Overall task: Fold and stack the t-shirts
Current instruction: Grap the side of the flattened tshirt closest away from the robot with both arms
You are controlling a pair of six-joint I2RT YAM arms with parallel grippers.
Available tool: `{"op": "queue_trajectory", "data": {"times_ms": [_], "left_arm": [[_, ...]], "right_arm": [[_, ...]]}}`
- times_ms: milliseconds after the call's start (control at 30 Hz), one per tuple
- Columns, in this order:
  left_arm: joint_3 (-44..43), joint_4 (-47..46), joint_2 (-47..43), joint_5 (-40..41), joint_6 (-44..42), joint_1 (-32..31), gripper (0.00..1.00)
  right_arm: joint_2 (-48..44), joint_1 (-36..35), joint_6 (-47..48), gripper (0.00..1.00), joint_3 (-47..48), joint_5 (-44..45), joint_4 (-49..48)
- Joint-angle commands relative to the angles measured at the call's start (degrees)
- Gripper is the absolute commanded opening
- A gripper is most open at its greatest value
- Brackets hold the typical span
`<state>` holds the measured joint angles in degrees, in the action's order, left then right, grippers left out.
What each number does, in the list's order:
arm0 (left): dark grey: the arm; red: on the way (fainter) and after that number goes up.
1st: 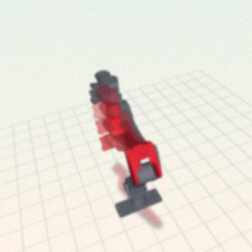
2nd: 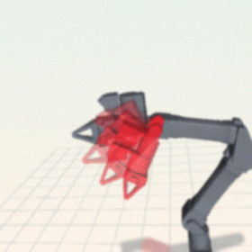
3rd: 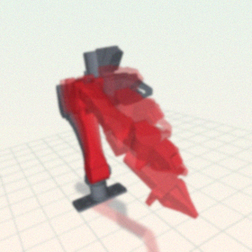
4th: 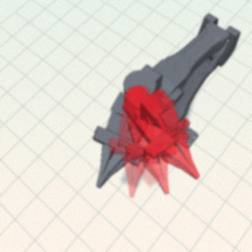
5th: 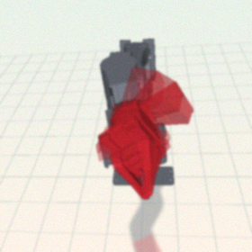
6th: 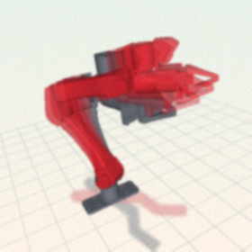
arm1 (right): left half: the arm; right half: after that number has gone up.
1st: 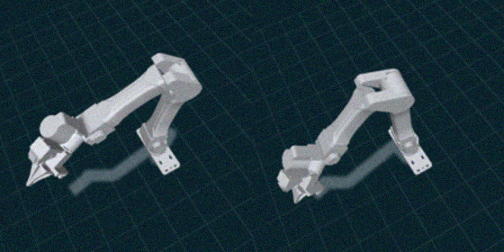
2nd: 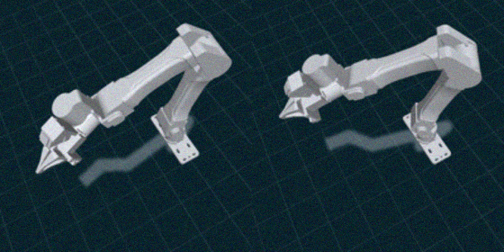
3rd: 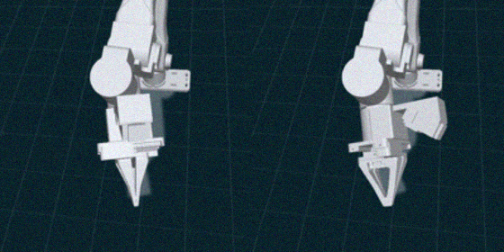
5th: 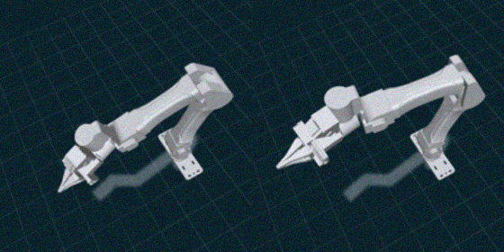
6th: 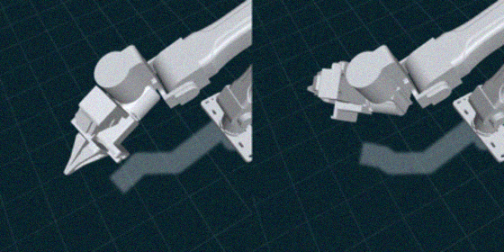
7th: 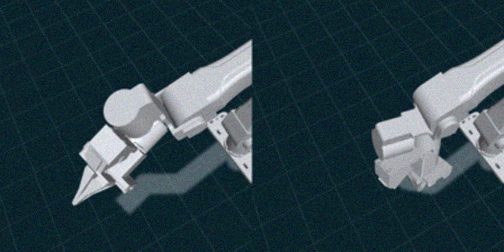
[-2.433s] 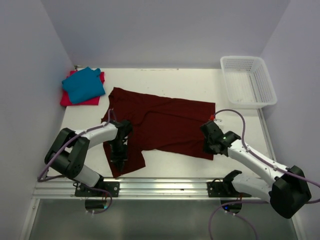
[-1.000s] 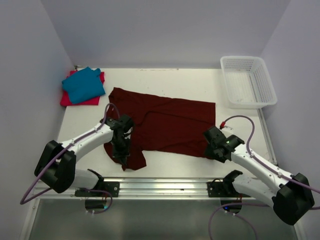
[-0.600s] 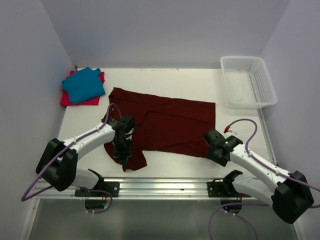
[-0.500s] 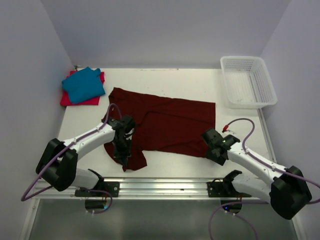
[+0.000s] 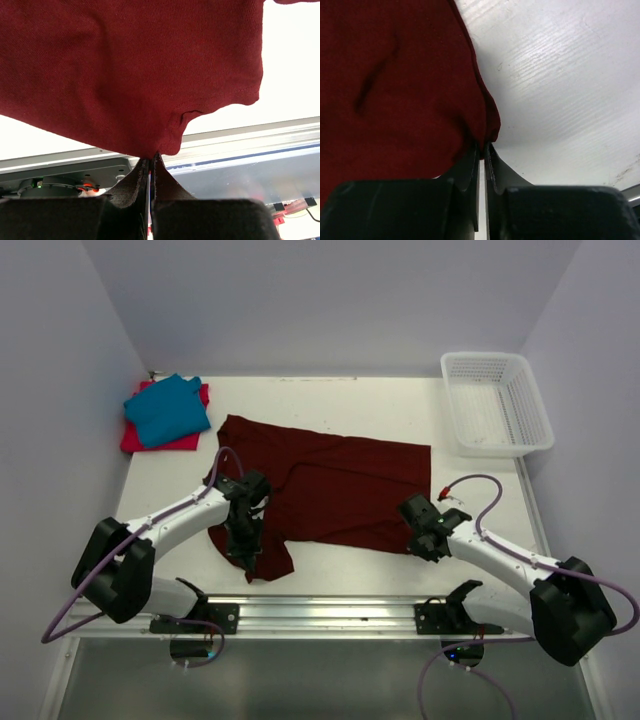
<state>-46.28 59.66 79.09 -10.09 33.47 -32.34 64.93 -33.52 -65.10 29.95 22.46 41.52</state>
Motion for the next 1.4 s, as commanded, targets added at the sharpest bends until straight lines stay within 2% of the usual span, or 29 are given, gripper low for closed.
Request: {"op": "queue_trajectory", "data": {"times_ms": [0,133,233,333,467,500,667,800,967,1100,1367], "left_arm": [[-0.83,0.28,-1.83,-1.08,0.45,-0.36,0.0],[-1.61,0.9,-2.53,-0.64,0.36,-0.36,0.0],[-4.6,2.04,-3.15,0.94,0.01,-0.36,0.0],[-9.6,3.44,-3.33,3.75,-0.16,-0.36,0.0],[-18.73,3.62,-2.89,9.81,-0.86,-0.27,0.0],[-19.89,3.27,-2.71,13.39,-0.95,-0.27,0.0],[-22.01,-0.67,-0.78,17.55,-3.41,2.01,0.0],[-20.87,-4.54,-0.16,18.52,-7.62,9.46,0.0],[-21.3,-8.68,2.29,24.49,-10.97,15.54,0.0],[-23.23,-10.88,5.1,25.03,-11.68,18.88,0.0],[-26.04,-16.85,10.38,21.52,-10.62,19.86,0.0]], "right_arm": [[0.99,-0.14,-0.73,0.0,-1.39,2.33,-2.14],[-0.67,-0.15,0.68,0.0,-0.6,1.98,-1.09],[-5.5,-0.23,2.08,0.0,0.72,2.76,0.84],[-10.16,-0.23,4.01,0.0,2.65,5.13,2.95],[-10.88,-0.15,6.12,0.0,6.42,8.74,6.2],[-10.35,-0.14,6.47,0.0,7.65,9.53,6.29],[-4.92,-0.14,8.14,0.0,10.73,11.55,5.33],[-0.77,-0.14,8.67,0.0,13.1,13.74,4.63],[3.88,0.03,9.03,0.0,15.31,16.3,3.22],[7.75,1.25,9.73,0.0,17.06,18.06,1.99],[16.27,5.83,13.24,0.0,20.05,17.01,-2.13]]}}
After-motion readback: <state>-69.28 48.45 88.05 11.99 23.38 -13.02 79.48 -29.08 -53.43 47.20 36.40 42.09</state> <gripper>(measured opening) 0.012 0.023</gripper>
